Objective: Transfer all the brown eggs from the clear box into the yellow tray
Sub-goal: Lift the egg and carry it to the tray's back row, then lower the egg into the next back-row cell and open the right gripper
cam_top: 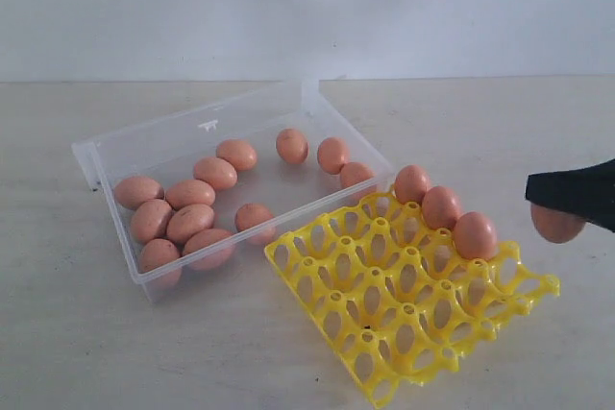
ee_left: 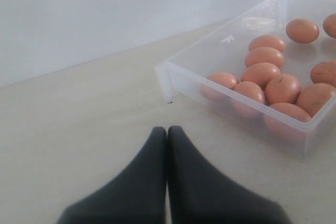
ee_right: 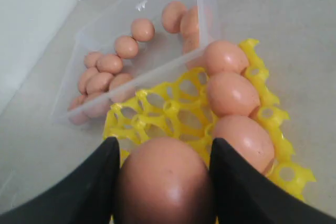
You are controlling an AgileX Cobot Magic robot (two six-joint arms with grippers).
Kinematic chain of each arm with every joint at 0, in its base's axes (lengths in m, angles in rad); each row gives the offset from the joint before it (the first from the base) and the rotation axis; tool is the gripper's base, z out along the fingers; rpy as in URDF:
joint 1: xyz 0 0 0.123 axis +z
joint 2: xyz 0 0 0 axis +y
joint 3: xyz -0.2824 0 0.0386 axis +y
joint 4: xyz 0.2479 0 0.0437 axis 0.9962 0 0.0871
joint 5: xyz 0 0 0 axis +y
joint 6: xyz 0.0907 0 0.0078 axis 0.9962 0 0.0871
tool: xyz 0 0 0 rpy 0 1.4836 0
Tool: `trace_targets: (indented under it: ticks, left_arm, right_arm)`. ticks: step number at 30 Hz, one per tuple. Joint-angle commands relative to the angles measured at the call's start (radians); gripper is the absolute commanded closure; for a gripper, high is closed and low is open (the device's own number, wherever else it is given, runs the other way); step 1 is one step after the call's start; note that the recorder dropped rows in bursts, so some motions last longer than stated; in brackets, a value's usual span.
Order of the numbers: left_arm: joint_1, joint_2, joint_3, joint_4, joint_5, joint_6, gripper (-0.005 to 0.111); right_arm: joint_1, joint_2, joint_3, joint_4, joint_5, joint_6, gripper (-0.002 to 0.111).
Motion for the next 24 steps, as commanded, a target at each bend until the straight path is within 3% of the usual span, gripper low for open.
trace_targets:
  ticks: [1, 4, 9, 12, 24]
  left_arm:
    - [0.001, -0.002, -0.001, -0.008, -0.008, 0.000, 0.111]
    - [0.001, -0.002, -0.001, -0.008, -0.008, 0.000, 0.111]
    - [0.001, -0.002, -0.001, -0.008, -0.008, 0.000, 0.111]
    - [0.001, -0.002, -0.001, -0.008, -0.008, 0.000, 0.111]
    - [0.001, -0.002, -0.001, -0.008, -0.008, 0.000, 0.111]
  right_arm:
    - [0.127, 0.076, -0.004, 0.033, 0.097, -0.182, 0.109]
    - [0.220, 0.075, -0.004, 0.073, 0.317, -0.246, 0.109]
    - [0.229, 0.075, -0.004, 0.128, 0.438, -0.312, 0.109]
    - [0.229, 0.075, -0.004, 0.202, 0.435, -0.368, 0.109]
    - [0.229, 0.134, -0.004, 0.212, 0.377, -0.410, 0.109]
